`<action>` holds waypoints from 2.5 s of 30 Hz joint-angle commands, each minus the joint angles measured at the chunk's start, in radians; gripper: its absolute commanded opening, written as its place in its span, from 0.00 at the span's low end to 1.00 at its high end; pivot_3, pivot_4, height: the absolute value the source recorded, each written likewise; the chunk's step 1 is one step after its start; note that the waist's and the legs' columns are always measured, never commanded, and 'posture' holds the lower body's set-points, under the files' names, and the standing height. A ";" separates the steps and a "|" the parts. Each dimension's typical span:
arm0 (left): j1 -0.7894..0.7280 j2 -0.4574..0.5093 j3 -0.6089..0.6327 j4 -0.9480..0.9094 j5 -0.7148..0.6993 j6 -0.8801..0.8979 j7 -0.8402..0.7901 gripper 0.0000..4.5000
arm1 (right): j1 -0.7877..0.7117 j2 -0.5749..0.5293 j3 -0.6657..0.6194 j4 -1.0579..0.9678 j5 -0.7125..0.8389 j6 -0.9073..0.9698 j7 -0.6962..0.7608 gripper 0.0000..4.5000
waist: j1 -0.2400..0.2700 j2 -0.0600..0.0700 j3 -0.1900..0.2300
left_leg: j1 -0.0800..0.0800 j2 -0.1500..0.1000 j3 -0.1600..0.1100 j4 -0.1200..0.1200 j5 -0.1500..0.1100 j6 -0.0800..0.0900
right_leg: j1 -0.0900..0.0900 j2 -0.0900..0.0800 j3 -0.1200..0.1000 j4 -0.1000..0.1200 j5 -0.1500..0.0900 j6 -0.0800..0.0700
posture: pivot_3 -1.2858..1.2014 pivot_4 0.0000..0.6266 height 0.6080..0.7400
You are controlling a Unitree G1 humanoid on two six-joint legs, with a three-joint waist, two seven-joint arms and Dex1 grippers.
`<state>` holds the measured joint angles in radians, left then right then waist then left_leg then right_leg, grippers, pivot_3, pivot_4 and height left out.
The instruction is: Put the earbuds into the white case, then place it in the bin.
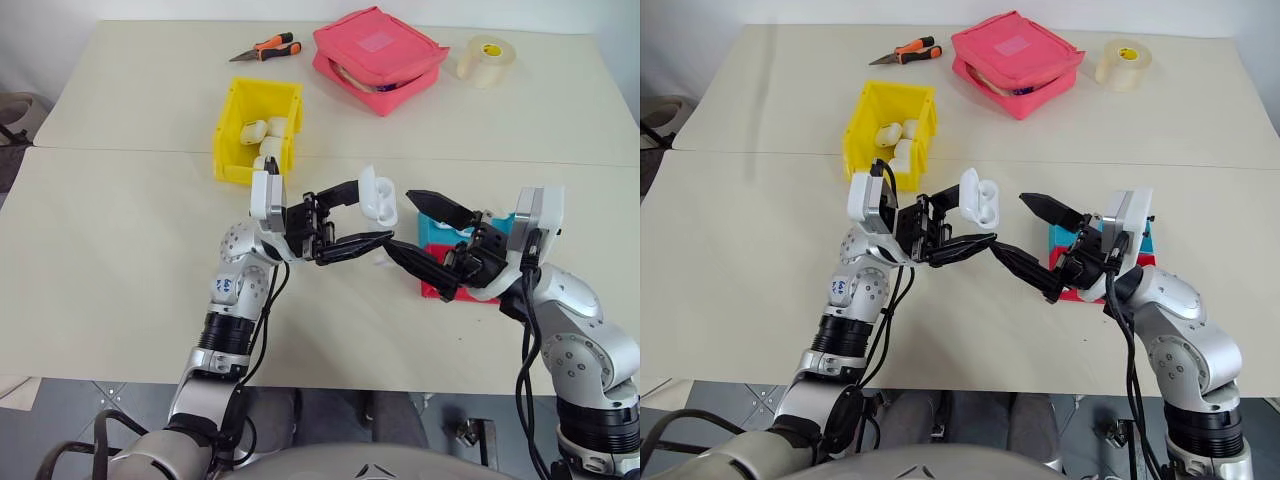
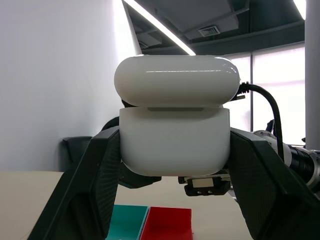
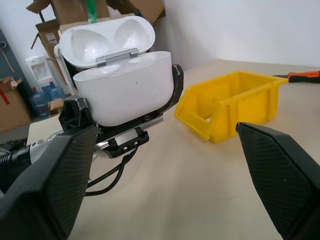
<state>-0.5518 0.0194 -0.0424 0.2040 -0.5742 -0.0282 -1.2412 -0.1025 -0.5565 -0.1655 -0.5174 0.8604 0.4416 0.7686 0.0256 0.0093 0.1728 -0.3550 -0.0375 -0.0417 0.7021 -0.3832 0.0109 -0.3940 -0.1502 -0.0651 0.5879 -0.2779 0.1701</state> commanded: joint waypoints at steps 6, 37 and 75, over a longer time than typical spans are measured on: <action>0.031 0.038 0.002 -0.034 0.005 -0.024 0.005 0.62 | 0.168 -0.133 -0.261 -0.019 -0.002 -0.044 0.085 1.00 | 0.002 0.000 0.000 | 0.000 0.000 0.001 -0.001 0.000 0.000 | 0.000 0.000 0.000 -0.001 0.000 0.000 | 0.52 0.24 1.00; 0.165 0.118 -0.033 -0.144 0.023 -0.044 0.021 0.62 | 0.230 -0.578 -0.185 0.085 -0.352 0.045 0.336 1.00 | 0.002 0.000 0.000 | 0.002 0.001 0.001 -0.001 0.000 0.001 | 0.001 0.000 0.001 -0.001 0.000 0.000 | 0.52 0.24 1.00; 0.183 0.107 -0.057 -0.175 0.022 -0.053 0.060 0.62 | -0.319 -0.537 0.448 0.196 -0.749 0.124 0.425 0.47 | -0.001 0.000 0.000 | -0.001 0.000 -0.001 -0.001 0.000 0.000 | -0.001 -0.001 -0.001 -0.003 0.000 0.000 | 0.52 0.24 1.00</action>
<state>-0.3723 0.1300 -0.0972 0.0735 -0.5436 -0.0689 -1.1849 -0.4080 -1.0959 0.2800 -0.3100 0.1240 0.5725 1.1830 0.0243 0.0096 0.1729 -0.3565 -0.0372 -0.0429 0.7014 -0.3833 0.0111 -0.3945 -0.1513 -0.0664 0.5851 -0.2778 0.1700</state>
